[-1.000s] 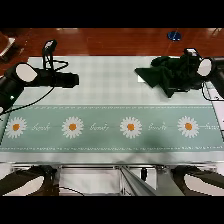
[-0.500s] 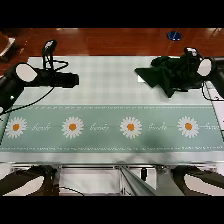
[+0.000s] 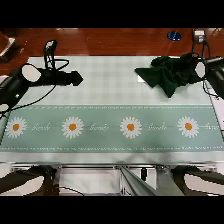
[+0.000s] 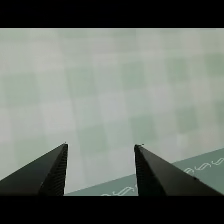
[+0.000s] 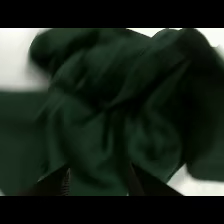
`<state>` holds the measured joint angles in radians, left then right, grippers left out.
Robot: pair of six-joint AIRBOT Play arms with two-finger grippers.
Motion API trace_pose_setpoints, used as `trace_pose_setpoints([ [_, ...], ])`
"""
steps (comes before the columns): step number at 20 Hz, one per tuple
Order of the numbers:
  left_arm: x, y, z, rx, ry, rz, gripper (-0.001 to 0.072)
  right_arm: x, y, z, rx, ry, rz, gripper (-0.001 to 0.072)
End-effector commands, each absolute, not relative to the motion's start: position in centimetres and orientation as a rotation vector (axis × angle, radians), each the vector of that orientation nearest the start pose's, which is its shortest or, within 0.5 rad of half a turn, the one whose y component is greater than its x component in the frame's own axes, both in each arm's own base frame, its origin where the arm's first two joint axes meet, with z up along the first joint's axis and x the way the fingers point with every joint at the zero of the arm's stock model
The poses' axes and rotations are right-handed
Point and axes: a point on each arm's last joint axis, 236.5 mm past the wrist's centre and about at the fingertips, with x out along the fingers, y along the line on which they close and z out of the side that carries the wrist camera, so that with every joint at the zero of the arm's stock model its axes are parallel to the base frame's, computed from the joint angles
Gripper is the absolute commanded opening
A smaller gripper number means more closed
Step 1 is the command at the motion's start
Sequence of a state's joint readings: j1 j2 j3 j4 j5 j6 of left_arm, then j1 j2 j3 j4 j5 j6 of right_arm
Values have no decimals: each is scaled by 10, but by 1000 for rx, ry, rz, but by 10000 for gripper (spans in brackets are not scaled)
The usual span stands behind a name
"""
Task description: Fold the shirts.
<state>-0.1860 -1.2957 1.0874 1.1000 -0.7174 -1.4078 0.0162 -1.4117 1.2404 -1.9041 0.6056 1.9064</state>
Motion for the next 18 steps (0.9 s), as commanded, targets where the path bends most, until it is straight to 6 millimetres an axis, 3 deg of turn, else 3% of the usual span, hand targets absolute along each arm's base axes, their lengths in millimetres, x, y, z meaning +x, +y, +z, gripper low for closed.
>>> trace_pose_setpoints([
  [1, 452, -151, 31, -242, 887, -342, 508, 554, -83, 36, 155, 671, -321, 405],
  [4, 456, -150, 28, -244, 880, -335, 508, 563, -101, -20, 216, 827, -357, 404],
  [7, 456, -150, 23, -244, 891, -334, 508, 569, -94, -67, 271, 961, -312, 404],
  [10, 455, -151, 15, -245, 912, -333, 508, 552, -87, -108, 260, 1133, -303, 400],
  [11, 453, -151, 12, -244, 928, -336, 508, 544, -82, -116, 262, 1186, -289, 352],
  [12, 451, -151, 11, -242, 938, -339, 507, 538, -75, -118, 268, 1221, -263, 242],
  [13, 449, -147, 12, -244, 945, -335, 507, 534, -71, -114, 269, 1247, -234, 69],
  [14, 447, -140, 18, -243, 963, -334, 507, 535, -66, -102, 263, 1255, -194, 21],
  [16, 437, -114, 42, -261, 1011, -325, 507, 549, -57, -50, 233, 1186, -110, 21],
  [18, 421, -82, 72, -287, 1017, -295, 506, 569, -45, 35, 216, 1007, -41, 20],
])
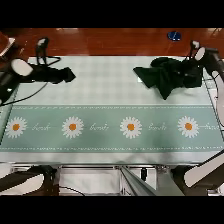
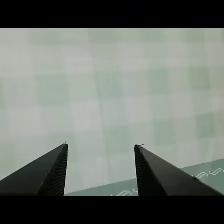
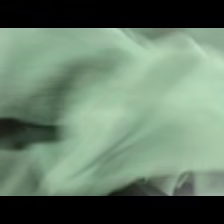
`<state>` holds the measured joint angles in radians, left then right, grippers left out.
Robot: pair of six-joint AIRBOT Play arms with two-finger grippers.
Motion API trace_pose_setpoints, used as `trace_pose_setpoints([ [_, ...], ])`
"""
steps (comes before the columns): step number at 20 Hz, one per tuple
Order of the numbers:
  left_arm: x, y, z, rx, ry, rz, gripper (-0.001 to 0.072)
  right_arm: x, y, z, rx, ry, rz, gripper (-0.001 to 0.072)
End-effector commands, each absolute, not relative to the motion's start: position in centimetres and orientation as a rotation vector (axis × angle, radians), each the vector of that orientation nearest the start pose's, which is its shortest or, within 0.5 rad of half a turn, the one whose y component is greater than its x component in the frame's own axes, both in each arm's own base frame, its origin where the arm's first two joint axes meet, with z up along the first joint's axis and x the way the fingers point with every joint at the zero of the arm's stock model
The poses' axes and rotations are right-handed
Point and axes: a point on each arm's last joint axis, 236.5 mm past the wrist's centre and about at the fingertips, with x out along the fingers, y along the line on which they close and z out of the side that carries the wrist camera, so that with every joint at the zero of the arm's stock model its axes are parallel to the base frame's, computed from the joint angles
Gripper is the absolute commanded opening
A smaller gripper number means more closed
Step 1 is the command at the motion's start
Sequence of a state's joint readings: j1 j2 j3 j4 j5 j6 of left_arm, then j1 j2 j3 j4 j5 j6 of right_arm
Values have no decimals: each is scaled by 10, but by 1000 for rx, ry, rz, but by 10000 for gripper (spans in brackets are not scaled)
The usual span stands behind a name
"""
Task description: Fold the shirts.
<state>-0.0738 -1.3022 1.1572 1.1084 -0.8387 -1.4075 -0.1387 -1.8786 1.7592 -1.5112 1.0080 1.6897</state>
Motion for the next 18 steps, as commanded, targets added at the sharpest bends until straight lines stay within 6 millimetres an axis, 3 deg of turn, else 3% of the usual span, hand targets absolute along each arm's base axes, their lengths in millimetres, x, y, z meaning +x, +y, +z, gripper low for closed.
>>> trace_pose_setpoints([
  [1, 408, -73, 83, -294, 1020, -288, 505, 575, -36, 86, 212, 890, -5, 20],
  [3, 373, -75, 95, -289, 1007, -305, 505, 577, -17, 188, 198, 645, 51, 20],
  [5, 336, -100, 101, -339, 948, -362, 505, 556, 4, 274, 169, 481, 108, 20],
  [8, 291, -132, 96, -395, 835, -434, 505, 506, 46, 365, 101, 322, 221, 20],
  [11, 262, -146, 75, -433, 836, -456, 505, 450, 78, 438, 32, 157, 299, 20],
  [13, 251, -155, 63, -432, 875, -480, 505, 411, 96, 464, 33, 112, 359, 20],
  [15, 251, -162, 61, -423, 878, -497, 505, 375, 124, 465, 4, 146, 469, 20],
  [18, 263, -160, 69, -424, 817, -483, 505, 338, 176, 412, -66, 355, 668, 20],
])
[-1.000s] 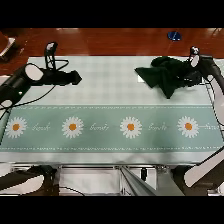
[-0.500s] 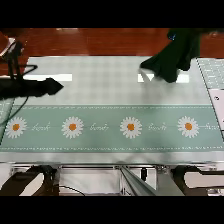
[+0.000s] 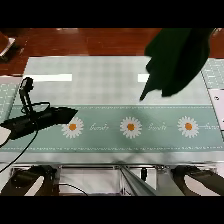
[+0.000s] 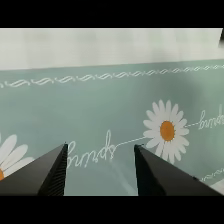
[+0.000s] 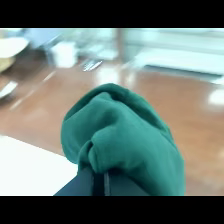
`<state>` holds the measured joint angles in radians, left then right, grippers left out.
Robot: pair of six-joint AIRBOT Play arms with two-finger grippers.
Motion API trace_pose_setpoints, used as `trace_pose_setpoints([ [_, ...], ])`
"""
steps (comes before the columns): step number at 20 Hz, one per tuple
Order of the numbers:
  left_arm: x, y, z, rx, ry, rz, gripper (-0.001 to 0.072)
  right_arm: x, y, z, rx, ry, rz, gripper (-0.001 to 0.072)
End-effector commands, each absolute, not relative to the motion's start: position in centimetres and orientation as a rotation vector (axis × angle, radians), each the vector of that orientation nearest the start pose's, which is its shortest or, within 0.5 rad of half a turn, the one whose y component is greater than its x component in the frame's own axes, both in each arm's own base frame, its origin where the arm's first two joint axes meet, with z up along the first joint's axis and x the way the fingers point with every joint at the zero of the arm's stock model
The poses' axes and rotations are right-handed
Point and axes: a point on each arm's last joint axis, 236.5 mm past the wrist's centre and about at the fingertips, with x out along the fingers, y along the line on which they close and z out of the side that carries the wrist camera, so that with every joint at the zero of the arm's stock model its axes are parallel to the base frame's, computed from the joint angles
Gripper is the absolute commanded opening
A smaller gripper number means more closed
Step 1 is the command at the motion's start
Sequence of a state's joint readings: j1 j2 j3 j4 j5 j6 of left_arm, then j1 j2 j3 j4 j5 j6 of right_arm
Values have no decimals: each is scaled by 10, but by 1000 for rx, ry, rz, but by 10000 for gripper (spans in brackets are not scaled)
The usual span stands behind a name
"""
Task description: Fold the shirts.
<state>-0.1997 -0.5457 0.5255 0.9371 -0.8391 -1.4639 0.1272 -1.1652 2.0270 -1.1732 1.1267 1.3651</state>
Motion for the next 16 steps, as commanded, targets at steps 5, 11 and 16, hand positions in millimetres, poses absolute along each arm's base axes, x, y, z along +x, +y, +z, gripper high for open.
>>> trace_pose_setpoints([
  [5, 290, -131, 80, -490, 725, -365, 505, 311, 284, 256, -69, 733, 920, 20],
  [11, 276, -126, 63, -462, 817, -358, 505, 260, 385, 60, 116, 1139, 994, 21],
  [16, 267, -138, 60, -489, 859, -395, 506, 269, 386, 45, 196, 1225, 985, 408],
])
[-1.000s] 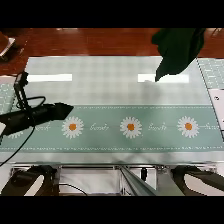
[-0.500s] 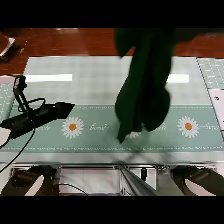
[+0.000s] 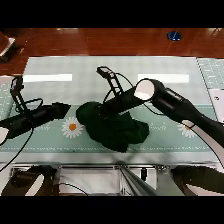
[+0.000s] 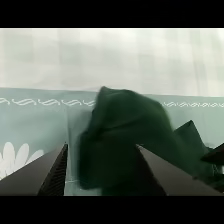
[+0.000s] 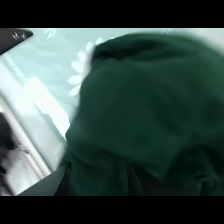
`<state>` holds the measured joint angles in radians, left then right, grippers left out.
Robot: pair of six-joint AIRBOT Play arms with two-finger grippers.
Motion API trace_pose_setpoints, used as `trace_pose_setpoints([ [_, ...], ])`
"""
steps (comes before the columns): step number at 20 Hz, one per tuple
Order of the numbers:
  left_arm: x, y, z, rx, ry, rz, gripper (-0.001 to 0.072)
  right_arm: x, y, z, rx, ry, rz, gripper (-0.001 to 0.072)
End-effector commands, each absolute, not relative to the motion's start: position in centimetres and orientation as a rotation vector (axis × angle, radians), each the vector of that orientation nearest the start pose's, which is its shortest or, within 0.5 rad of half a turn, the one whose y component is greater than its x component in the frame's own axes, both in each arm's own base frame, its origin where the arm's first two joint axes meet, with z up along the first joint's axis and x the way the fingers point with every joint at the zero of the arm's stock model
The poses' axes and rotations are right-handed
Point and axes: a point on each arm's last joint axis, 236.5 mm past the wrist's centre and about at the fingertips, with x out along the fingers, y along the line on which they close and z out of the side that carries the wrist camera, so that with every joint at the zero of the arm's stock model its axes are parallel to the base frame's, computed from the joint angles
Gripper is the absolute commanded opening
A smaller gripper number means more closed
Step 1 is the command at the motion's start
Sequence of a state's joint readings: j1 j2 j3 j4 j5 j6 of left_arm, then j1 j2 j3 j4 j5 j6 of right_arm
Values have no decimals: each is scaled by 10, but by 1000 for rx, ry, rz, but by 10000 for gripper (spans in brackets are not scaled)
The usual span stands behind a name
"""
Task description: Fold the shirts.
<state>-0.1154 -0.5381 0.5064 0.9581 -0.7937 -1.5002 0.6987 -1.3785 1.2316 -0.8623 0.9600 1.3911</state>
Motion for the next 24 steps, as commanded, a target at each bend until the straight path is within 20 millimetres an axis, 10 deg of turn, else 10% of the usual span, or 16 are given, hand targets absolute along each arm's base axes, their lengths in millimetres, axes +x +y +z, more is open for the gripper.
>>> trace_pose_setpoints([
  [1, 260, -139, 55, -481, 897, -403, 506, 287, 367, 61, 201, 1189, 957, 407],
  [3, 248, -130, 45, -465, 971, -384, 507, 333, 293, 98, 196, 1094, 811, 403],
  [5, 238, -111, 33, -497, 1047, -328, 506, 364, 166, 116, 126, 1043, 501, 402],
  [8, 210, -92, 11, -531, 1215, -287, 506, 336, -8, 101, 168, 1062, 4, 399],
  [10, 204, -77, -7, -577, 1281, -237, 506, 289, -57, 56, 349, 1119, -175, 397],
  [14, 201, -121, -30, -758, 1388, -440, 506, 231, -2, -30, 633, 1259, -65, 391],
  [19, 219, -157, -75, -729, 1453, -494, 503, 186, 67, -73, 679, 1431, 120, 390],
  [22, 221, -165, -80, -673, 1494, -575, 24, 171, 90, -79, 655, 1493, 184, 391],
  [24, 230, -165, -76, -665, 1475, -580, 24, 171, 102, -80, 646, 1501, 200, 390],
])
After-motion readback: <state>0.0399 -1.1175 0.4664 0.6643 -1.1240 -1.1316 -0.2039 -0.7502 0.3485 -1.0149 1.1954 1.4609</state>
